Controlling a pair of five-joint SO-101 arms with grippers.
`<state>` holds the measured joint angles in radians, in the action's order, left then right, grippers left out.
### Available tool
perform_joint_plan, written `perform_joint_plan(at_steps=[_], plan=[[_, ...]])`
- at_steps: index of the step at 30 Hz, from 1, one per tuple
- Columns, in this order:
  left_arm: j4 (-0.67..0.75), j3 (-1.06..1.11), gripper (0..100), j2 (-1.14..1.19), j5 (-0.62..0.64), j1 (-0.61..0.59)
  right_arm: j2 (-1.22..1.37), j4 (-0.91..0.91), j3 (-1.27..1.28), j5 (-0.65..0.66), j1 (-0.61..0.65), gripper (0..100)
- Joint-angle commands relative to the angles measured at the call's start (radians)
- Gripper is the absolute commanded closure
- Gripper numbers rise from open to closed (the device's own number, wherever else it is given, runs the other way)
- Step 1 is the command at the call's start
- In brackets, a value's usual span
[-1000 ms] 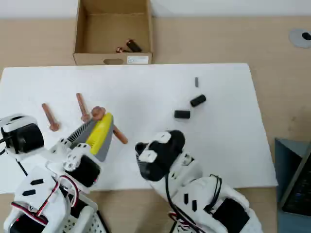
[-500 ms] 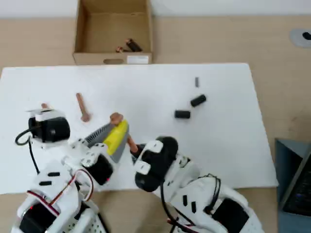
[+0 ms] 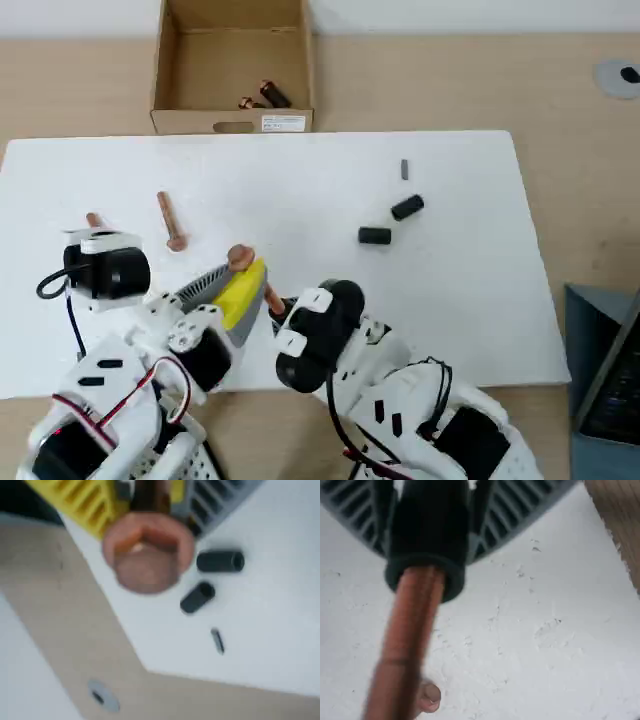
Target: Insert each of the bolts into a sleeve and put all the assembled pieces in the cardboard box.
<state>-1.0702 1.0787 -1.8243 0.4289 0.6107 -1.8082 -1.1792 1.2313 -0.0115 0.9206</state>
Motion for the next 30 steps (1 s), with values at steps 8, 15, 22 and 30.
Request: perform_joint_plan(at_steps=[8,15,22,30], plan=[[-0.132,0.021,100,0.001,0.005,0.106,-0.084,0.025,-0.007,0.006,0.01,98.9],[-0.126,0.1,100,0.001,-0.041,0.167,-0.084,0.025,-0.007,0.006,0.01,98.9],[-0.132,0.092,90,0.002,-0.06,0.129,-0.084,0.025,-0.007,0.006,0.01,98.9],[-0.133,0.083,79,0.005,-0.089,0.018,-0.084,0.023,-0.005,0.006,0.01,98.9]])
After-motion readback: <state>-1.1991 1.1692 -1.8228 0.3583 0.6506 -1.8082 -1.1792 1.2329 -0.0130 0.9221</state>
